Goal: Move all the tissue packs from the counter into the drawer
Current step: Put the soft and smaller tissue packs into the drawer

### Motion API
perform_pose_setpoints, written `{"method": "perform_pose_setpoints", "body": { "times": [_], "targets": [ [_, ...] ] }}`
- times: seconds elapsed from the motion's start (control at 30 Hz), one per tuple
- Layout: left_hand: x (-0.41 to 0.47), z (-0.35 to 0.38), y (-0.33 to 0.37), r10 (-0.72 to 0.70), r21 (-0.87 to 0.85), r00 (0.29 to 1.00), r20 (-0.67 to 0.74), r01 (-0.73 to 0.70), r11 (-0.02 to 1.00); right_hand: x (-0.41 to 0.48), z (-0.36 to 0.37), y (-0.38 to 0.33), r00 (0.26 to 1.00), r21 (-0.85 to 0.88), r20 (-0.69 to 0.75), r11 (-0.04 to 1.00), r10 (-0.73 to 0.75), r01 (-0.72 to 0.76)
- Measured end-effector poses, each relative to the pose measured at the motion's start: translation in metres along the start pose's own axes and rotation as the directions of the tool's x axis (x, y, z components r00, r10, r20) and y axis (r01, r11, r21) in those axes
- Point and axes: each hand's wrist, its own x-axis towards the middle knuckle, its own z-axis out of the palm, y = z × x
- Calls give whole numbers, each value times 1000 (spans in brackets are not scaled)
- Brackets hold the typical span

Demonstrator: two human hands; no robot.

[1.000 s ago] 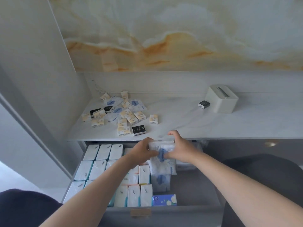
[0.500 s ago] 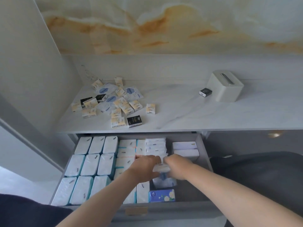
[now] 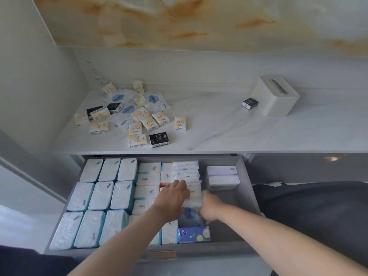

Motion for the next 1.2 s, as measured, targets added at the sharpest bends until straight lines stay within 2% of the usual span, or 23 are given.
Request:
{"method": "perform_pose_setpoints", "body": {
  "times": [0.2, 0.27, 0.33, 0.43, 0.57, 0.67, 0.8, 0.9, 1.0, 1.2],
  "targets": [
    [-4, 10, -1, 33, 26, 999, -18, -32, 999, 2, -1, 4, 997, 205, 83, 979, -2, -15],
    [-2, 10, -2, 25, 28, 1000, -4, -25, 999, 2, 0, 5, 998, 187, 61, 982, -8, -4],
    [0, 7, -3, 17, 28, 1000, 21, -18, 999, 0, 0, 3, 994, 135, 107, 991, -31, 16],
    [1, 0, -3, 10, 4, 997, 78, -11, 1000, -3, -8, 0, 990, -63, 129, 995, -64, 73],
    [2, -16, -4, -36, -47, 996, 82, 40, 998, -7, -27, -7, 991, -294, -5, 948, -134, 126],
    [5, -36, -10, -120, -128, 992, 47, 125, 984, -13, -40, -21, 966, -421, -132, 895, -222, 148],
    [9, -76, -36, -235, -238, 972, 4, 229, 944, -20, -58, -61, 881, -353, -273, 893, -385, 281],
    [14, -111, -65, -298, -238, 952, -69, 274, 932, -17, -72, -100, 844, -257, -289, 886, -451, 386],
    [19, -136, -97, -338, -184, 929, -148, 310, 933, -6, -91, -139, 819, -204, -297, 871, -490, 447],
    [28, -160, -180, -389, -43, 910, -145, 387, 921, 41, -126, -213, 795, -228, -334, 862, -507, 454]
  ]
}}
